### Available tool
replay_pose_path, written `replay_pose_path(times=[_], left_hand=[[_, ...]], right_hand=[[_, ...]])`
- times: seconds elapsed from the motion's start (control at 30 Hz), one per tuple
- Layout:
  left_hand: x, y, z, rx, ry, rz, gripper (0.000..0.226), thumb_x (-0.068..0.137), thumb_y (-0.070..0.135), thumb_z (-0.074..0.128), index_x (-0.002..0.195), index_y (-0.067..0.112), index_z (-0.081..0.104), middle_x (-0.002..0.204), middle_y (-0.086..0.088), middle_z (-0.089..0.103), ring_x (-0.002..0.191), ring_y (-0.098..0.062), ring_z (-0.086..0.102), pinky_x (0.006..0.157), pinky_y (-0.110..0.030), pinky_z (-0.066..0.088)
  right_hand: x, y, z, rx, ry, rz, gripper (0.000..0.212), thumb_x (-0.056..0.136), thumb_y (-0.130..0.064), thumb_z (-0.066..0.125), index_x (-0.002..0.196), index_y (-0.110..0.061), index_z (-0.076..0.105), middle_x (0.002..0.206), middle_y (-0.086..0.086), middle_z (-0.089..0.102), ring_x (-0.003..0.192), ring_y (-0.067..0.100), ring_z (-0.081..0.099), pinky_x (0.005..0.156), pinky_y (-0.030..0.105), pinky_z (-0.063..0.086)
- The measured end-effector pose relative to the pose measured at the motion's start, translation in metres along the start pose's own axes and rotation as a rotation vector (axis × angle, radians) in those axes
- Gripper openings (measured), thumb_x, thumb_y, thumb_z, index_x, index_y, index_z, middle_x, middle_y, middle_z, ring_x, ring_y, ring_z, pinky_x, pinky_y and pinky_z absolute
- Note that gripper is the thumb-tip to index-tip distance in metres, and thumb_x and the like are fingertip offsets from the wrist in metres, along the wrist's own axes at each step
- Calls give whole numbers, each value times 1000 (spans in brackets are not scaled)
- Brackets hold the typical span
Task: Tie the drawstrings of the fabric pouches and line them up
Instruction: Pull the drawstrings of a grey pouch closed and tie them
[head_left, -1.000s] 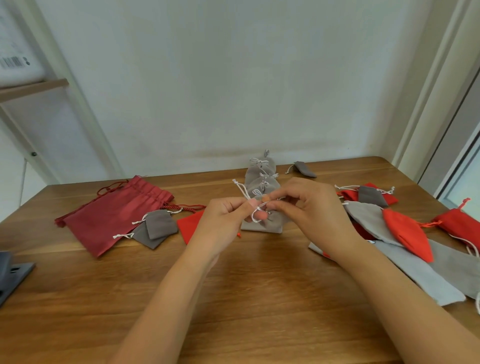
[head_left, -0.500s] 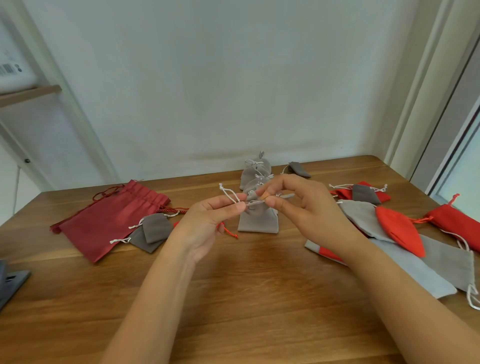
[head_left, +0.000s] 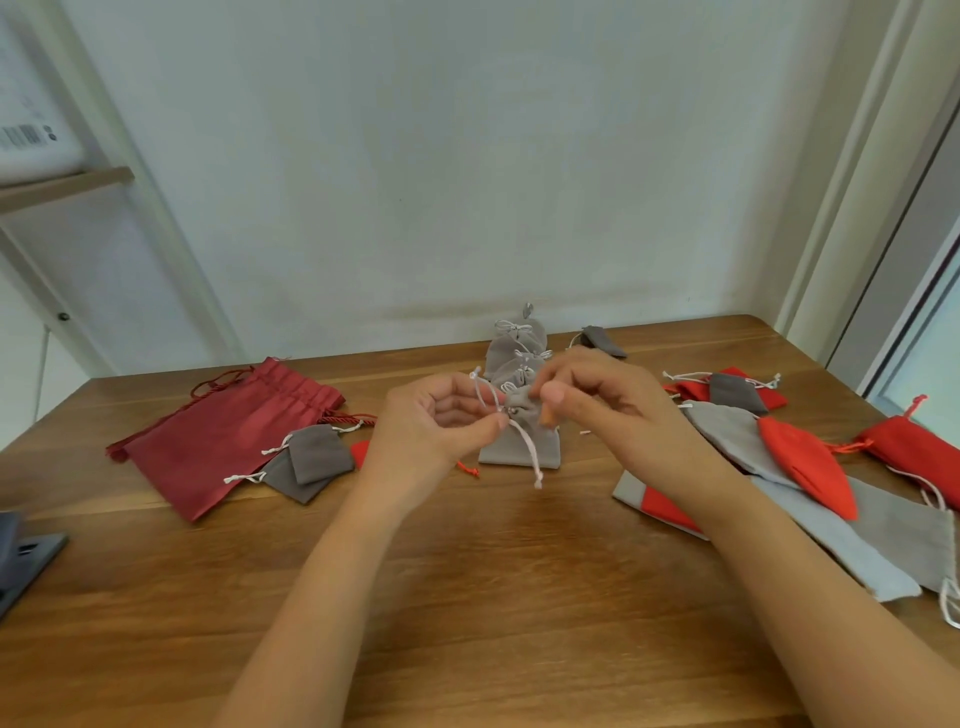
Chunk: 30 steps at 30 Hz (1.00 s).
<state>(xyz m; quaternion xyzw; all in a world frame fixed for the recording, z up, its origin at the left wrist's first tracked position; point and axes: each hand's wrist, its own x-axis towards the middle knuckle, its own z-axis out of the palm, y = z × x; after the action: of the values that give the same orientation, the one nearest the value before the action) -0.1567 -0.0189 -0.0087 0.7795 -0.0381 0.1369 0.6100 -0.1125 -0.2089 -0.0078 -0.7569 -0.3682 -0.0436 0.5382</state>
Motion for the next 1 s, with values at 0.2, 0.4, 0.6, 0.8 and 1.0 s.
replay_pose_path(times=[0.2, 0.4, 0.6, 0.8, 1.0], left_hand=[[-4, 2, 3, 53, -15, 112, 13, 72, 4, 79, 81, 11, 72, 82, 3, 74, 81, -11, 68, 77, -21, 53], [-7, 4, 10, -52, 20, 138, 16, 74, -2, 76, 81, 12, 73, 82, 1, 75, 79, -14, 70, 75, -22, 55], [-7, 1, 10, 56, 52, 136, 15, 78, 6, 75, 85, 19, 74, 81, 4, 75, 75, -11, 70, 73, -24, 57], [-5, -5, 8, 274, 52, 251, 22, 80, 14, 75, 82, 36, 71, 79, 14, 72, 72, -2, 66, 68, -18, 52], [-6, -5, 10, 356, 55, 313, 19, 79, 8, 75, 83, 26, 68, 78, 8, 68, 73, -3, 59, 64, -8, 41]], right_hand=[[1, 5, 2, 140, -59, 25, 15, 88, -13, 67, 100, -12, 59, 106, -1, 67, 109, 13, 63, 99, 36, 48], [2, 3, 1, 243, -61, 82, 17, 85, 2, 66, 91, -9, 55, 85, -8, 68, 80, 6, 65, 73, 18, 50], [0, 2, 5, 202, -63, 50, 22, 83, 9, 61, 87, -11, 53, 84, -5, 65, 78, 7, 62, 71, 17, 48], [-1, 2, 8, 108, -48, 30, 20, 82, 8, 63, 84, -10, 54, 86, -4, 65, 83, 9, 63, 76, 20, 50], [1, 2, 7, 197, 19, 100, 8, 90, -17, 66, 88, -13, 59, 78, -2, 68, 78, 10, 65, 75, 22, 50]])
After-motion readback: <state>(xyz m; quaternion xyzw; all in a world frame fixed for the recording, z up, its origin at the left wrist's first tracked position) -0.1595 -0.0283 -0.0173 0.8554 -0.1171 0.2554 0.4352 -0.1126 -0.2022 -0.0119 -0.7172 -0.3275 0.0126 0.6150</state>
